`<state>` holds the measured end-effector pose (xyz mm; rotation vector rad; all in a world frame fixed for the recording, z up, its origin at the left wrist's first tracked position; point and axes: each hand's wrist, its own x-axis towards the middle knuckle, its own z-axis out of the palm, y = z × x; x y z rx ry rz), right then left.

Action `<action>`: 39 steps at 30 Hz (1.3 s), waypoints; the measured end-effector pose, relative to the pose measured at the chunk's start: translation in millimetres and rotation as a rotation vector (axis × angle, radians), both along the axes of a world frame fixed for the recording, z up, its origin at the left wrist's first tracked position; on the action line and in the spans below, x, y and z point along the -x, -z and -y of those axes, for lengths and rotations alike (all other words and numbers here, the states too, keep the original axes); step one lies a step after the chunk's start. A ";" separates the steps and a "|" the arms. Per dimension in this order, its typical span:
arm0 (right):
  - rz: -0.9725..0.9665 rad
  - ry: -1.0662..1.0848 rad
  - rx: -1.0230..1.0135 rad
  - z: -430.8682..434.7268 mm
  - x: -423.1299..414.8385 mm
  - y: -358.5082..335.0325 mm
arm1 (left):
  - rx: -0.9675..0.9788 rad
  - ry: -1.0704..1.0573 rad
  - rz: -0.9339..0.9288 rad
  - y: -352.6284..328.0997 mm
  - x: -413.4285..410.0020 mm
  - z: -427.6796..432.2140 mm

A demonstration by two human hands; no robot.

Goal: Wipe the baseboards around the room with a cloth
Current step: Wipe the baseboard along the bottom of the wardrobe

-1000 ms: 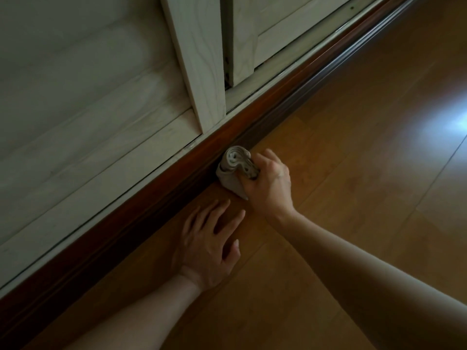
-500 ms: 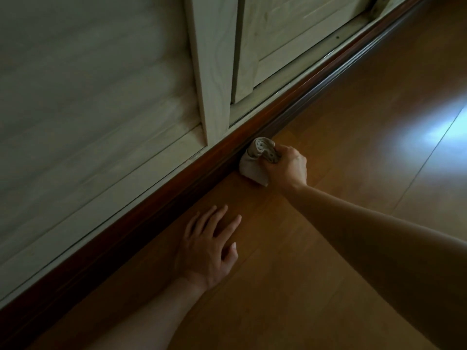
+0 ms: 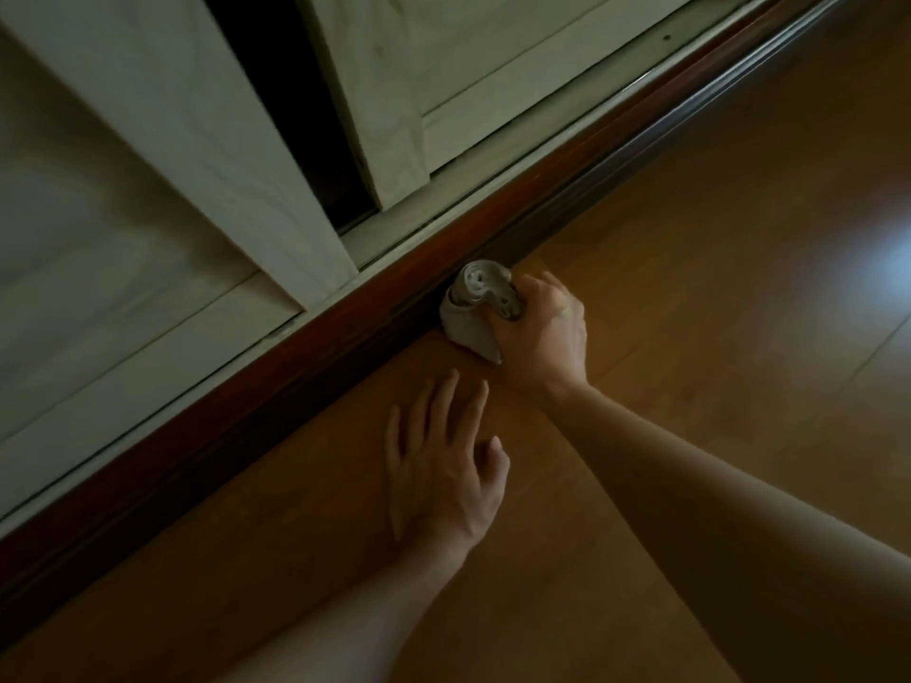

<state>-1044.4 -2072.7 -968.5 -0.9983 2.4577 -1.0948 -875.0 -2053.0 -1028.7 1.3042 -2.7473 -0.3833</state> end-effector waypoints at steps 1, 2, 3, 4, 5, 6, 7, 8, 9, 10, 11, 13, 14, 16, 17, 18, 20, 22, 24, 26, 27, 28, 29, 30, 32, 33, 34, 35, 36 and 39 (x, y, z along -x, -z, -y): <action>0.018 0.037 0.013 -0.7 13.3 1.3 | 0.010 0.001 0.021 1.7 0.8 0.4; 0.030 0.058 0.019 -0.1 26.5 2.4 | 0.022 -0.001 0.046 2.3 0.7 0.3; 0.024 0.056 0.019 0.8 39.1 3.8 | 0.035 0.000 0.070 2.4 1.2 -0.2; 0.004 0.037 0.021 1.6 49.0 5.0 | 0.045 0.003 0.085 2.2 2.3 -0.6; -0.013 0.007 0.025 2.5 55.0 6.1 | 0.052 0.006 0.096 1.5 3.4 -0.4; -0.020 -0.032 0.028 3.4 56.9 6.3 | 0.053 0.004 0.103 0.9 3.7 0.1; -0.018 -0.078 0.029 3.5 56.8 6.5 | 0.051 0.000 0.108 0.3 3.2 0.6; -0.012 -0.125 0.029 3.0 56.4 6.9 | 0.049 -0.003 0.113 -0.5 3.1 0.4; -0.003 -0.171 0.030 2.2 58.1 7.1 | 0.047 -0.004 0.117 -1.5 3.4 0.0; 0.000 -0.210 0.033 1.5 62.5 6.9 | 0.048 -0.005 0.124 -2.1 3.8 -0.5; -0.001 -0.236 0.038 1.5 70.1 6.5 | 0.052 -0.006 0.130 -2.4 4.5 -0.8; -0.024 -0.234 0.048 2.4 87.1 5.2 | 0.057 -0.010 0.146 -3.6 5.7 -0.2; -0.041 -0.223 0.045 3.3 91.9 4.3 | 0.055 -0.013 0.155 -5.0 6.5 0.2; -0.057 -0.258 0.030 5.3 89.5 1.5 | 0.045 -0.026 0.167 -8.4 8.5 0.7; -0.059 -0.301 0.027 5.9 85.4 0.2 | 0.039 -0.029 0.170 -10.2 9.2 0.3; -0.068 -0.347 0.027 6.0 82.3 -0.6 | 0.032 -0.028 0.168 -11.3 9.7 -0.4; -0.100 -0.425 0.033 7.1 84.2 -0.5 | 0.027 -0.026 0.150 -11.4 9.0 -1.7; -0.140 -0.419 0.045 8.8 94.6 2.3 | 0.031 -0.022 0.132 -9.0 7.8 -0.4; -0.179 -0.377 0.054 9.9 100.0 4.3 | 0.029 -0.020 0.123 -5.4 5.7 0.1; -0.193 -0.375 0.046 9.7 91.8 3.8 | 0.021 -0.017 0.115 -5.1 5.5 0.0; -0.189 -0.387 0.037 9.7 87.2 3.5 | 0.014 -0.015 0.113 -6.0 5.7 -0.2; -0.183 -0.407 0.030 10.1 84.4 3.7 | 0.006 -0.014 0.112 -7.0 6.2 0.3; -0.179 -0.432 0.023 10.1 84.1 3.9 | -0.005 -0.017 0.116 -8.4 6.2 -0.2; -0.180 -0.450 0.020 10.0 87.4 4.3 | -0.013 -0.020 0.124 -9.9 6.7 -0.6; -0.198 -0.443 0.027 9.5 100.9 5.3 | -0.025 -0.016 0.156 -11.8 8.0 -0.1; -0.205 -0.430 0.033 8.8 106.6 5.3 | -0.038 -0.008 0.177 -13.3 8.0 0.2; -0.212 -0.424 0.038 8.5 109.4 5.4 | -0.043 -0.004 0.191 -14.3 8.1 0.5; -0.216 -0.426 0.045 9.2 109.8 5.6 | -0.041 -0.001 0.201 -15.1 9.2 1.5; -0.213 -0.433 0.049 10.4 107.7 5.5 | -0.044 0.006 0.218 -16.4 11.5 2.9; -0.181 -0.504 0.077 13.0 95.1 6.2 | -0.060 0.018 0.285 -24.5 19.0 1.0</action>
